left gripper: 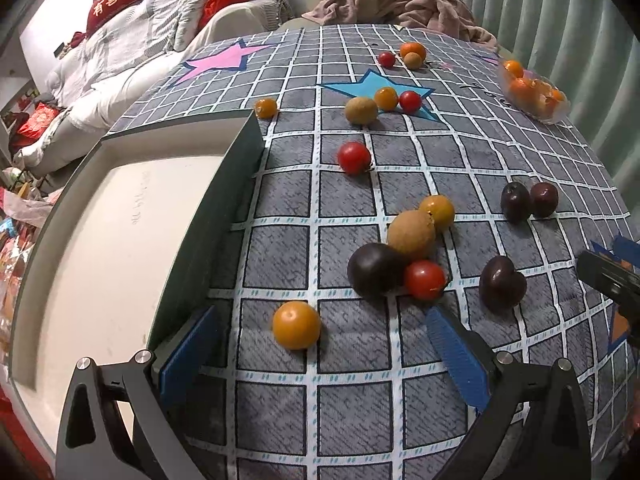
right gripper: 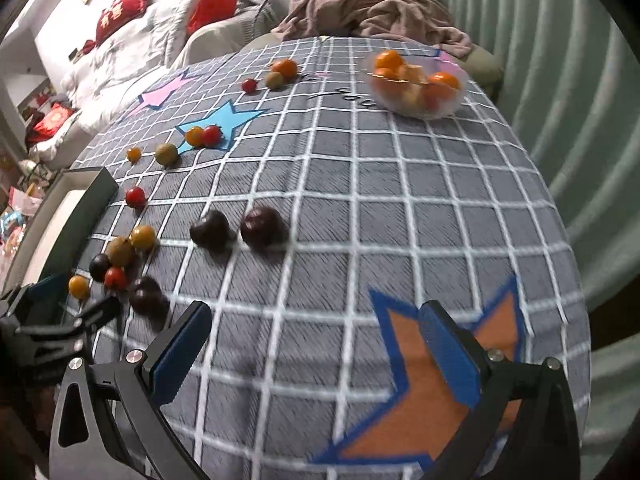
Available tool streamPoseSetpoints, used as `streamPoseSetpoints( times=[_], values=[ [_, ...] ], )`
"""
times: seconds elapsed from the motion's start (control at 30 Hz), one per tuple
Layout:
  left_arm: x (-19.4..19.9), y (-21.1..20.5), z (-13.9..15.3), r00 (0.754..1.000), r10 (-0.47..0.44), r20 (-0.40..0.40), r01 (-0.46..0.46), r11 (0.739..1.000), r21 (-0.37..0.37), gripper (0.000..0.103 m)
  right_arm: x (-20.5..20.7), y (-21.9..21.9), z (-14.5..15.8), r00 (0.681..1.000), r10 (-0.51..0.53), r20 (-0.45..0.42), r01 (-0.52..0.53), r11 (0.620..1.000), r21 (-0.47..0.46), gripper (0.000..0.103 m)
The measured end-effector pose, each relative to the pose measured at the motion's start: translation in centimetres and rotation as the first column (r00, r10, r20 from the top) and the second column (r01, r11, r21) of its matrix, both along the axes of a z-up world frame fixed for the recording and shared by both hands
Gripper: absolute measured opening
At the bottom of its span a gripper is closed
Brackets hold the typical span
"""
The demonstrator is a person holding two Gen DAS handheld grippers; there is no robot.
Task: Organize fruits
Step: 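Close the left tool on a dark plum while the right tool grasps another dark plum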
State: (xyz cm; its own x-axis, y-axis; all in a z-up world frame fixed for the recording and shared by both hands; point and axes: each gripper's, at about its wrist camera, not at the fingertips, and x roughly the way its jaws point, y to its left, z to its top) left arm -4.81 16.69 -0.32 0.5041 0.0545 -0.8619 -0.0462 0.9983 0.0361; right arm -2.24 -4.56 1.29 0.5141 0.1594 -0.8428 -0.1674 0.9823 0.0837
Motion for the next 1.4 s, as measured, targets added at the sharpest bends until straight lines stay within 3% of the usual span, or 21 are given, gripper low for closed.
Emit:
streamPoseSetpoints(
  times=[0.27,0.37,0.43,0.5,0.53,0.63,0.67,0.7,0.73,0.87,1.0,1.1,1.13,1.33,1.4],
  values=[
    [0.4,-0.2,0.0,1.0,-0.013,0.019,0.013,1.0,-0.002,0.102,3.2,2.6,-0.9,0.996,0.084,-0.013,-0.084,0.996,-0.016,0.099],
    [0.3,-0.2,0.3,0.999,-0.026,0.036,0.026,1.0,-0.018,0.086,3.4,3.3,-0.8,0.992,0.126,0.009,-0.126,0.992,-0.019,0.092],
    [0.5,-0.4,0.4,0.999,-0.033,0.038,0.034,0.999,-0.017,0.081,3.2,3.7,-0.6,0.987,0.158,0.027,-0.157,0.988,-0.006,0.078],
    [0.6,-0.5,0.6,0.998,-0.045,0.049,0.047,0.999,-0.021,0.063,2.9,4.1,-0.4,0.981,0.191,0.036,-0.192,0.981,0.02,0.061],
    [0.6,-0.6,0.7,0.998,-0.05,0.05,0.052,0.998,-0.026,0.061,2.8,4.3,-0.3,0.978,0.204,0.036,-0.205,0.978,0.032,0.05],
    [0.8,-1.0,0.9,0.996,-0.072,0.057,0.072,0.997,-0.002,0.04,2.5,4.5,-0.3,0.978,0.205,0.042,-0.206,0.978,0.037,0.044],
    [0.9,-1.1,1.0,0.995,-0.079,0.058,0.078,0.997,0.006,0.033,2.5,4.3,-0.3,0.979,0.202,0.038,-0.203,0.978,0.055,0.037],
    [0.9,-1.2,1.0,0.995,-0.087,0.058,0.087,0.996,0.004,0.027,2.5,3.9,-0.4,0.98,0.196,0.024,-0.197,0.977,0.087,0.021],
    [0.9,-1.1,1.1,0.994,-0.09,0.061,0.091,0.996,-0.001,0.025,2.5,3.5,-0.5,0.982,0.187,0.016,-0.188,0.976,0.112,0.019],
    [0.6,-0.7,1.2,0.994,-0.088,0.065,0.09,0.995,-0.029,0.025,2.2,2.2,-0.4,0.986,0.164,0.0,-0.162,0.973,0.166,0.019],
    [0.4,-0.8,1.1,0.994,-0.086,0.067,0.088,0.996,-0.021,0.025,2.1,2.2,-0.4,0.985,0.175,-0.001,-0.173,0.972,0.158,0.024],
    [0.4,-0.7,1.1,0.994,-0.082,0.066,0.084,0.996,-0.028,0.025,2.5,2.5,0.0,0.985,0.174,0.009,-0.174,0.972,0.158,0.057],
    [0.3,-0.7,1.1,0.994,-0.082,0.065,0.084,0.996,-0.03,0.025,2.6,2.8,0.0,0.984,0.178,0.015,-0.178,0.973,0.144,0.059],
    [0.5,-0.6,1.1,0.995,-0.077,0.066,0.08,0.996,-0.037,0.025,4.1,4.8,-0.3,0.975,0.219,0.026,-0.22,0.971,0.093,0.059],
    [0.5,-0.6,1.1,0.995,-0.076,0.067,0.079,0.996,-0.038,0.025,4.3,5.6,-0.4,0.971,0.237,0.032,-0.239,0.969,0.067,0.052]
  ],
)
